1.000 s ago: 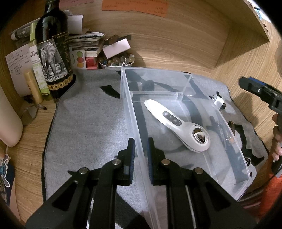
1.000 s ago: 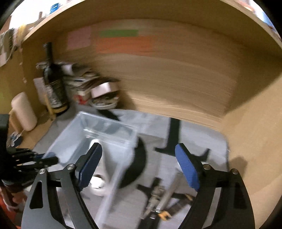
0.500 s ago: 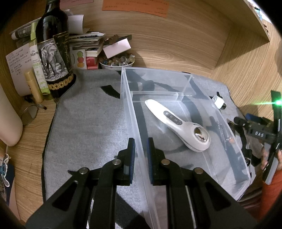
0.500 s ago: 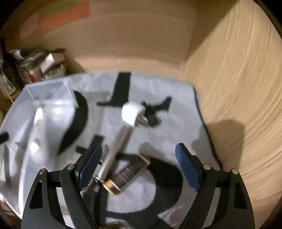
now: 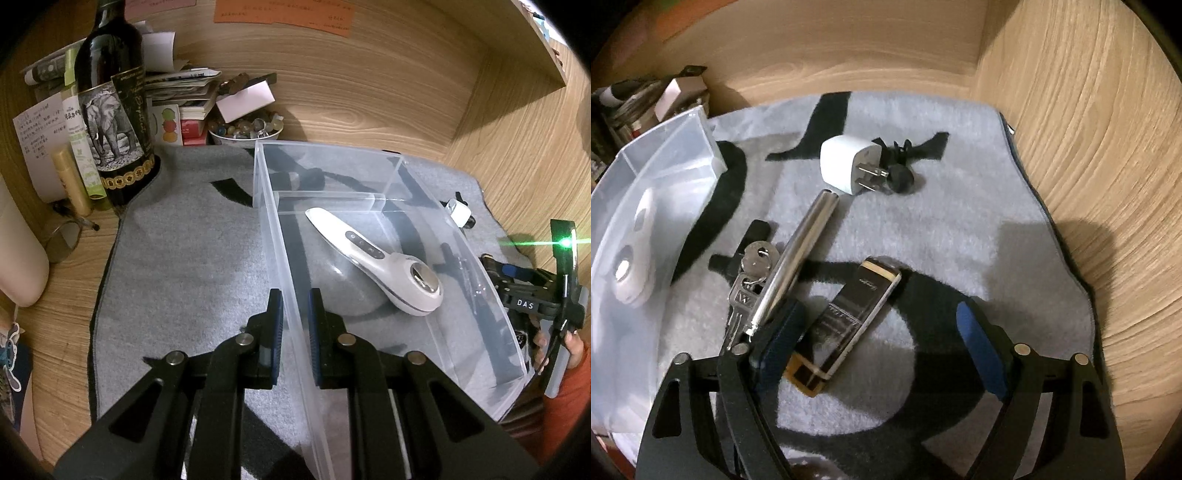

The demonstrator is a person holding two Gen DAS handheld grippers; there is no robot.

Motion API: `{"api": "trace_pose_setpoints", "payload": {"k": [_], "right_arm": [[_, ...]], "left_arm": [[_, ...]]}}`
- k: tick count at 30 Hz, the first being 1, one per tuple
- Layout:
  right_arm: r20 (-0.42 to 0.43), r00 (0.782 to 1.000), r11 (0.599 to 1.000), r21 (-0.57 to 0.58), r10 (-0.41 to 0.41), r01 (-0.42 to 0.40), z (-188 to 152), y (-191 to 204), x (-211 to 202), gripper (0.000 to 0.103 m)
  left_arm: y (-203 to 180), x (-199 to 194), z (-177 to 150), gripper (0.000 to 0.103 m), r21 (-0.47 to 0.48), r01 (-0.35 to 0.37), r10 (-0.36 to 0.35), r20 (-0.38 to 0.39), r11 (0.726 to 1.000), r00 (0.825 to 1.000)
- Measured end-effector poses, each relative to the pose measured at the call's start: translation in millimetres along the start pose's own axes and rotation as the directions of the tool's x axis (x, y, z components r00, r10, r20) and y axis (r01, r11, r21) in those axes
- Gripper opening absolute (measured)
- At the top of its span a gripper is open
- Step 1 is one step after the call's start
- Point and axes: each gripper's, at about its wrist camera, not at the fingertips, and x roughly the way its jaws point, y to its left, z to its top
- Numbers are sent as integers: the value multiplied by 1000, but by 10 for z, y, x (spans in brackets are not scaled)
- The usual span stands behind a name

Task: Organize rigid objects
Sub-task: 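Move the right tool back to the mat and grasp the black-gold box, then carry the black-gold box into the clear box and release it with the right tool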

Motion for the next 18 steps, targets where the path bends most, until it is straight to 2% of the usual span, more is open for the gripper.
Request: {"api": "trace_pose_setpoints", "payload": {"k": [10,12,18], "right_arm": [[47,999,995,-103,18,-13,-135,152,-157,25],[49,999,994,-109,23,-17,-127,166,-159,21],[59,998,998,-62,10,-7,-63,98,-164,21]], "left_arm": [[-4,-10,-8,13,1,-4,4,0,1000,1000],[-2,-10,-7,13,2,-4,4,1,1000,1000],[3,-13,-10,13,0,-4,4,0,1000,1000]]}}
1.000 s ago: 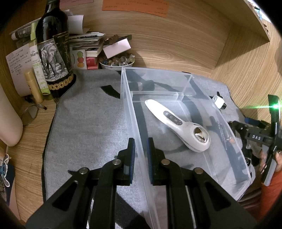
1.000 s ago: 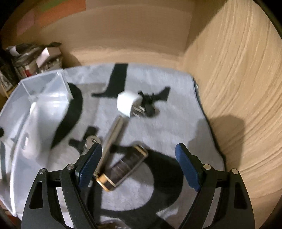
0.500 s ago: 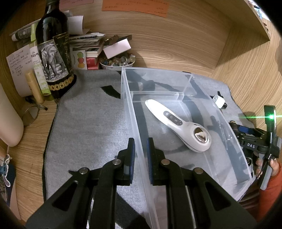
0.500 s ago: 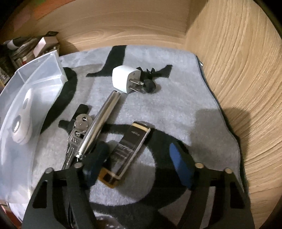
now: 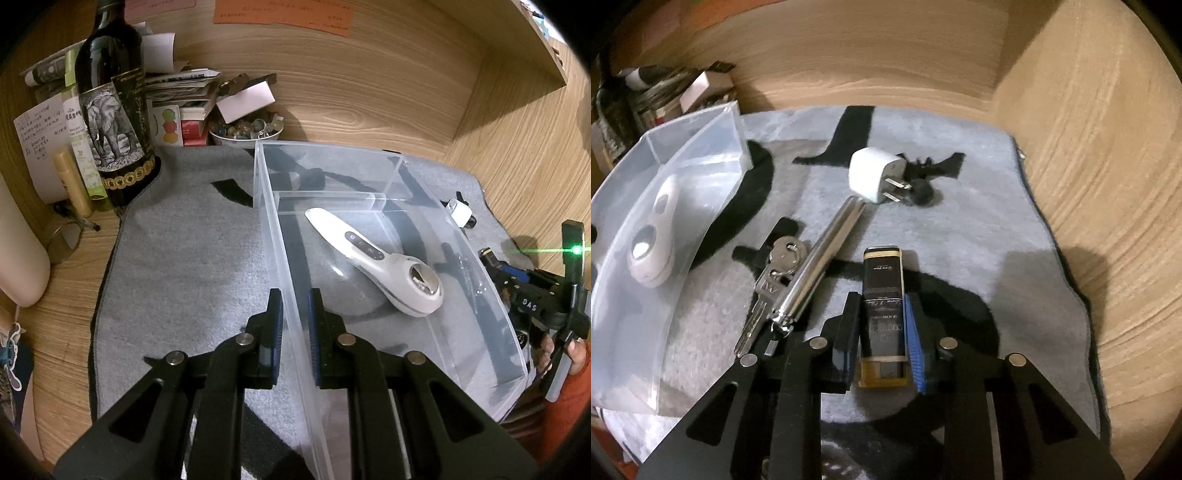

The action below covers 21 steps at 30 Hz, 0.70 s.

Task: Organize rigid objects
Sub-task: 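Carry the black-gold box into the clear box and release it with the right tool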

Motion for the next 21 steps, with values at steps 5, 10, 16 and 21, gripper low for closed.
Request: {"api": "trace_pose_setpoints", "payload": {"k": [5,10,16,21], "right_arm": [[43,999,999,32,20,-21,99,-55,-116,21],[107,994,999,22,22,-24,232,-9,-291,21],[179,983,999,-4,41,-41,413,131,-449,21],[236,968,996,-37,89,-83,534,314,-599,21]], "left_arm": [[-6,2,3,13,-3,-3,3,-1,1000,1000],[-10,3,6,13,-3,-3,3,-1,1000,1000],[-9,3,6,13,-3,-2,2,-1,1000,1000],[-10,3,6,13,-3,-3,3,-1,1000,1000]]}}
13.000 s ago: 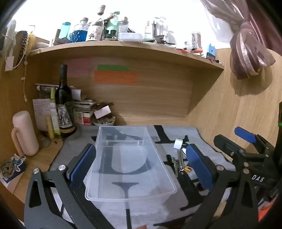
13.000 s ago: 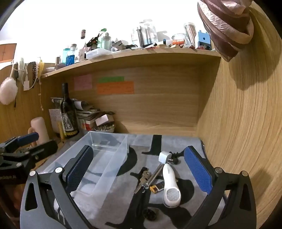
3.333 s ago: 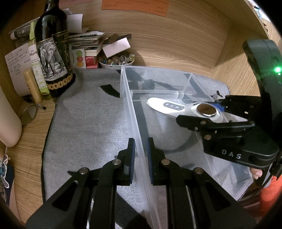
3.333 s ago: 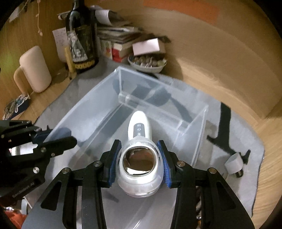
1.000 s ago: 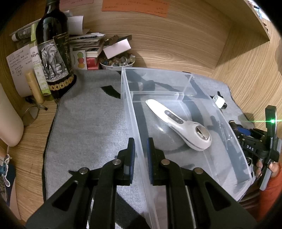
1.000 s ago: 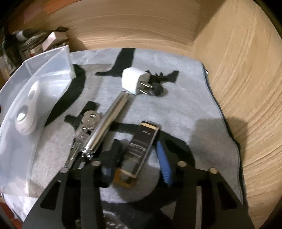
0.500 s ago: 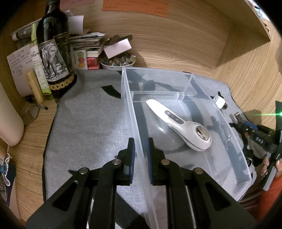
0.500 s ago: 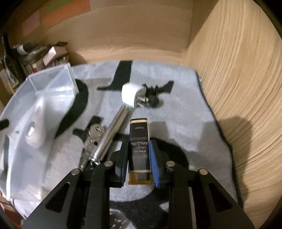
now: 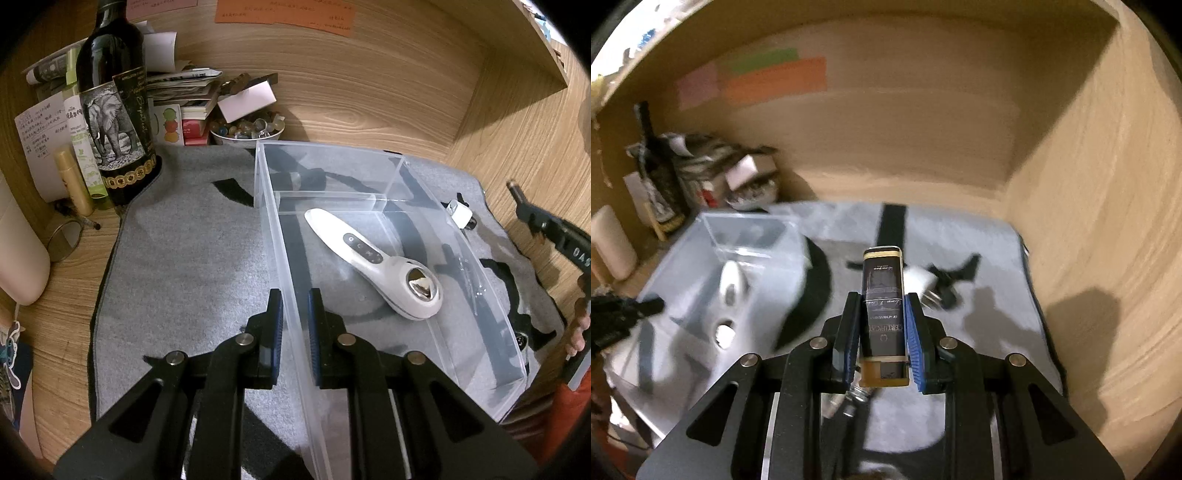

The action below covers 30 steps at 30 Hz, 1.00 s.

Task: Organize rigid objects
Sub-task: 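Carry the black-gold box into the clear box and release it with the right tool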

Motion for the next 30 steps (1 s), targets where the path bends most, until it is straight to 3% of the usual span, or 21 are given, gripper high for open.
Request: {"api": "trace_pose_setpoints", "payload": {"k": [8,16,30], "right_arm": [[63,993,992,-72,104,-99,198,403,-80,21],[71,982,977,-135,177,-166,278,725,-89,21],[-76,964,929,-259,254,-265,152,1337,235,21]], "left_arm": [[1,-1,0,13,0,-1,1,0,1000,1000],[-3,-1,0,13,0,0,0,0,1000,1000],[-9,2,18,13,-6,5,-5,-1,1000,1000]]}}
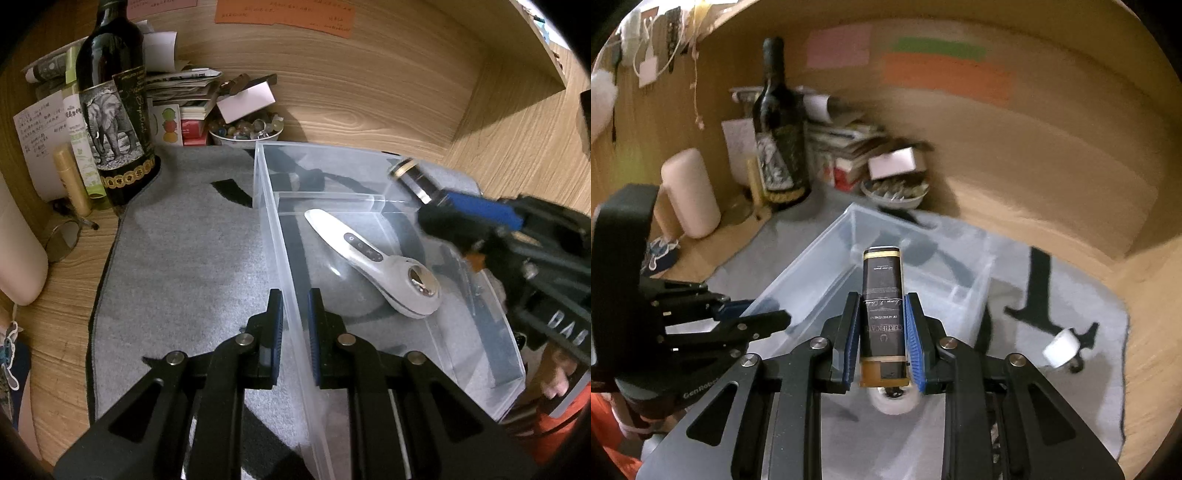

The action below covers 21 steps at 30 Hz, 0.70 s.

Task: Organize rigid objects
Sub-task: 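Carry the black-gold box into the clear box and release it with the right tool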

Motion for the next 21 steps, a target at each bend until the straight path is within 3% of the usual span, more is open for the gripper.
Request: {"api": "trace_pose_setpoints", "payload": {"k": [11,21], "right_arm": [[-138,988,996,-51,68,-76,-111,198,308,21],[-194,979,994,-70,67,-82,-156,219,376,21]], "left_arm": [[-8,7,6,13,0,0,0,0,1000,1000],[-8,7,4,13,0,1,-1,0,1000,1000]]}}
